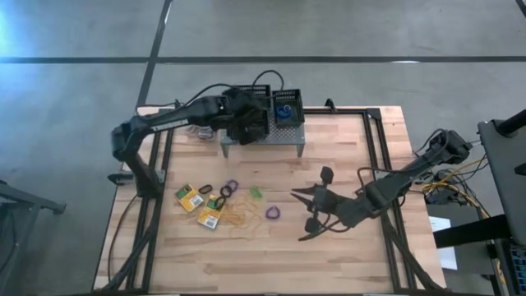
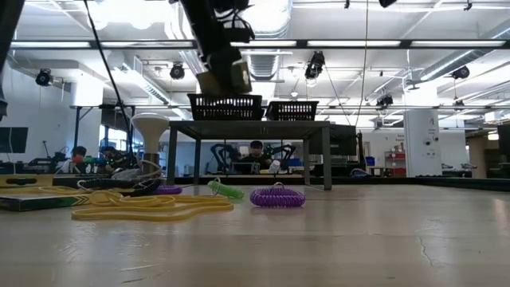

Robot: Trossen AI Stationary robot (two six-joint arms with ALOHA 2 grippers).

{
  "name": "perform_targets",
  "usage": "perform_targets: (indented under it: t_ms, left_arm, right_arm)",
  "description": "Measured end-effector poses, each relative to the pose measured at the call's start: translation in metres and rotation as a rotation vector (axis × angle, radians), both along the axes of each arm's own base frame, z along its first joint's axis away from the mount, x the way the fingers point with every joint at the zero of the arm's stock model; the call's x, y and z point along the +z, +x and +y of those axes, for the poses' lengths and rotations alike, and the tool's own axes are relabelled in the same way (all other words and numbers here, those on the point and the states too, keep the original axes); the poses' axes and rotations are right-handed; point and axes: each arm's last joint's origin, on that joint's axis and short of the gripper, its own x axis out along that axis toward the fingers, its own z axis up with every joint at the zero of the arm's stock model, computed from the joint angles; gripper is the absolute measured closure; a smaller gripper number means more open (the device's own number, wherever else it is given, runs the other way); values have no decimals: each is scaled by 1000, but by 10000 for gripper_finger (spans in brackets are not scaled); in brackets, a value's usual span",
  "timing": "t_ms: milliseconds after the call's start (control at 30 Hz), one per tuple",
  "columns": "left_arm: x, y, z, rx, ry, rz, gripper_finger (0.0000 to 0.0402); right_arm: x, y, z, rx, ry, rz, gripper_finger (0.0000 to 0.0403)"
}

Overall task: Pick & Place Office Desk Supplies
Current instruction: Put the right box of crayons into the bottom left black bin on the shelf

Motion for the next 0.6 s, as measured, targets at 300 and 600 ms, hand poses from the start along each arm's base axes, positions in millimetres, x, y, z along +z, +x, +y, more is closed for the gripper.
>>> perform_targets:
  t_ms: [300, 600]
  left_arm:
    - [-8, 2, 5, -42, 10, 68, 343]
    - [-13, 3, 6, -49, 4, 94, 330]
  right_arm:
    - [-4, -1, -1, -7, 15, -2, 360]
    - [-4, 0, 0, -6, 13, -4, 360]
